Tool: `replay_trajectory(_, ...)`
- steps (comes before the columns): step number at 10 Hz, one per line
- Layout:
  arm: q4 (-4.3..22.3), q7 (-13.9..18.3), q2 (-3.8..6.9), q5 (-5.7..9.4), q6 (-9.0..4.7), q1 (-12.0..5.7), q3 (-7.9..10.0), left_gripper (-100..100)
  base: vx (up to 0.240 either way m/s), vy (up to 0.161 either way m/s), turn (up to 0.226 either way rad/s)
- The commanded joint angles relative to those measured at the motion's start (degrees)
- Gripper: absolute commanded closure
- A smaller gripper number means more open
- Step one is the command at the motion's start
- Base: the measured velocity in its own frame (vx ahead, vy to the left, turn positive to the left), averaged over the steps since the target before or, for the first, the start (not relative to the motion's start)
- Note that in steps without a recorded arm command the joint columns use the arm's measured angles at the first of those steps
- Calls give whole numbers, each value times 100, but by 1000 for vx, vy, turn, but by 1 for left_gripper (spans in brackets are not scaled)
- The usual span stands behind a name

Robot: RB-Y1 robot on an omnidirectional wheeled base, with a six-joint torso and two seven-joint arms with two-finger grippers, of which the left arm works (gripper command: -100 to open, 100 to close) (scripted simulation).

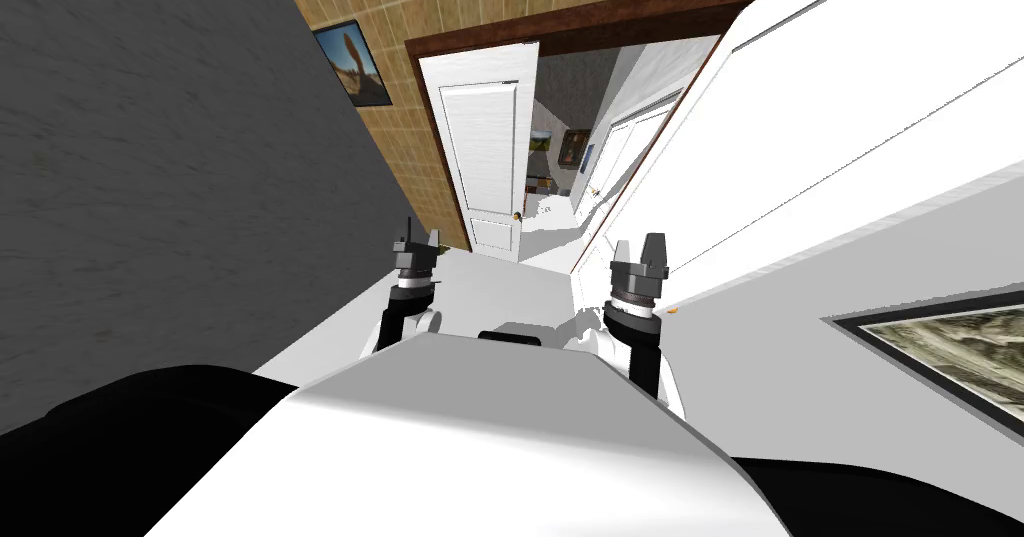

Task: Pull the door open

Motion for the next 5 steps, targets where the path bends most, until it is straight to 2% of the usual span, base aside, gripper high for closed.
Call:
replay_trajectory(1, 193, -182, 50, -36, -49, -51, 49, -100, 66, -16, -61)
replay_trajectory(5, 615, -579, 136, -116, -157, -163, 156, -100, 139, -16, -54)
